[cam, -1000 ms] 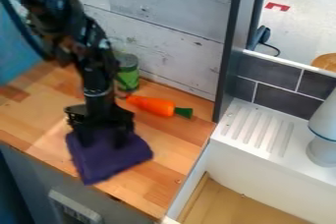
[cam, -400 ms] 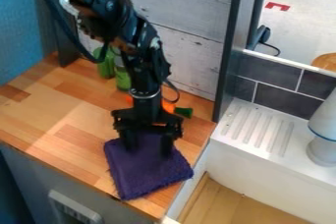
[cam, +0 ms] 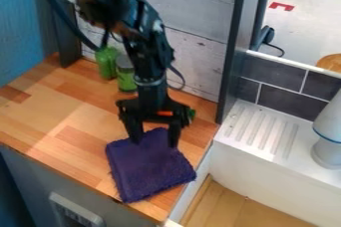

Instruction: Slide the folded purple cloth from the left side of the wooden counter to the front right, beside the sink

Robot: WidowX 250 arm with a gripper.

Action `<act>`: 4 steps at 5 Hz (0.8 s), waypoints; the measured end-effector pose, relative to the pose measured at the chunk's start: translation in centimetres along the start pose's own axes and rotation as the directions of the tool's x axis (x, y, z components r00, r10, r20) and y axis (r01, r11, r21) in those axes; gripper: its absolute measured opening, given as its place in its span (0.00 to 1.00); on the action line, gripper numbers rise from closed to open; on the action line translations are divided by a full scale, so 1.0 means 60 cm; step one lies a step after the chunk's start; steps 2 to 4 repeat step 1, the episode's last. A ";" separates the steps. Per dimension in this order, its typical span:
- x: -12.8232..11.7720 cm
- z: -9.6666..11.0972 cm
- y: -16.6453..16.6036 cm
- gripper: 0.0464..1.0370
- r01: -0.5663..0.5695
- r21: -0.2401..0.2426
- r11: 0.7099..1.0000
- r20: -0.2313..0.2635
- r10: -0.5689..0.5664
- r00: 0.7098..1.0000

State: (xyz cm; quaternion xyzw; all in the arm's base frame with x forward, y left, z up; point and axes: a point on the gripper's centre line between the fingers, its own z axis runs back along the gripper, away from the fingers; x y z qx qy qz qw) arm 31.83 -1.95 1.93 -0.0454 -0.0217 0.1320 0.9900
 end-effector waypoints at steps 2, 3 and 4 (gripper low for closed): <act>0.006 0.081 0.035 0.96 -0.049 -0.034 0.998 0.076 0.051 0.996; 0.006 0.081 0.035 0.96 -0.049 -0.034 0.998 0.076 0.051 0.996; 0.006 0.081 0.035 0.96 -0.049 -0.034 0.998 0.076 0.051 0.996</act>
